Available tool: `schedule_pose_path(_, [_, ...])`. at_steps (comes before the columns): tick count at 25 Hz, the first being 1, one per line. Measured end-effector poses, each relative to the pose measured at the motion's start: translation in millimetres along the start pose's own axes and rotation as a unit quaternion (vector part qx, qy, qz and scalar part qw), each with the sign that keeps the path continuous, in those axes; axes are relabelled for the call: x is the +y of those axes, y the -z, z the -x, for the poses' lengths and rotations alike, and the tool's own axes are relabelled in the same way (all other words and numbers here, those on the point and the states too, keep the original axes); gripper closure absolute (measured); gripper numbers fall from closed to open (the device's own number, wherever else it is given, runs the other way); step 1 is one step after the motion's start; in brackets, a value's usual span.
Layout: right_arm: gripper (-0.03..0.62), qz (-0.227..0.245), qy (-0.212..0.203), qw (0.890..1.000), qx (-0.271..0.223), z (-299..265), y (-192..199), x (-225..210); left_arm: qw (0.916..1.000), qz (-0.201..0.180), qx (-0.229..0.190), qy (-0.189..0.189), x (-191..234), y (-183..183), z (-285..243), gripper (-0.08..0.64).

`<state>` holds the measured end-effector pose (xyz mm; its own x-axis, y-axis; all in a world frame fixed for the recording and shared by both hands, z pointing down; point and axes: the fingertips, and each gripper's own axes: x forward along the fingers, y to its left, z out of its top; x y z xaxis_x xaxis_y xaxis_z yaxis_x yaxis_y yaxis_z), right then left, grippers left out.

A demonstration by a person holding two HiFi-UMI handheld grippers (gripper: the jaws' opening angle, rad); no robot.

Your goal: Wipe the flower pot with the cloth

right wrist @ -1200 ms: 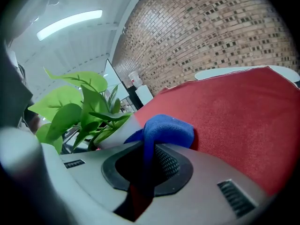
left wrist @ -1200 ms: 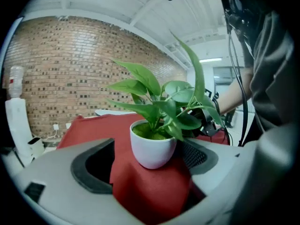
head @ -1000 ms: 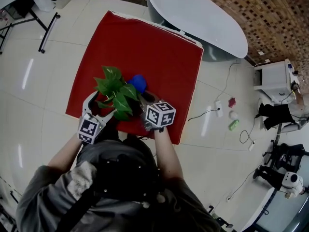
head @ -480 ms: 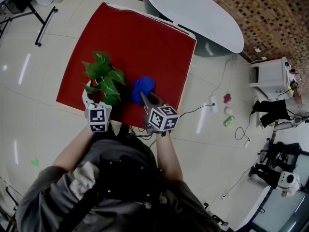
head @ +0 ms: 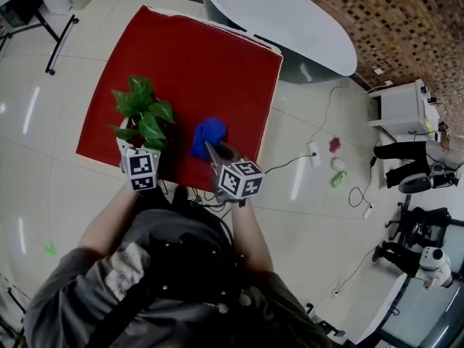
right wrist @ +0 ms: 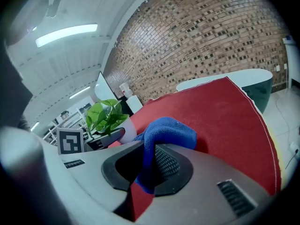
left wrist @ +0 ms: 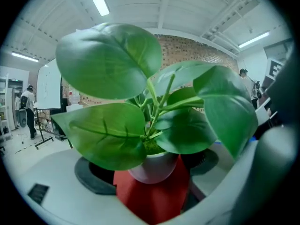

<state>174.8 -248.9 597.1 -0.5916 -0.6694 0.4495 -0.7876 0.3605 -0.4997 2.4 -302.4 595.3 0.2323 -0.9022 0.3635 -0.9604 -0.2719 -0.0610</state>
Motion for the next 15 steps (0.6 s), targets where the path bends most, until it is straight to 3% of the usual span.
schedule_pose_path(9, [0.529, 0.002, -0.012, 1.000, -0.004, -12.7, -7.9, 9.0, 0.9971, -0.029, -0.005, 0.071, 1.9, 0.2, -1.3, 0.118])
schedule_pose_path(15, [0.529, 0.017, -0.061, 0.998, 0.001, -45.2, -35.6, 30.6, 0.9877, -0.053, -0.009, 0.147, 13.5, -5.3, -12.7, 0.120])
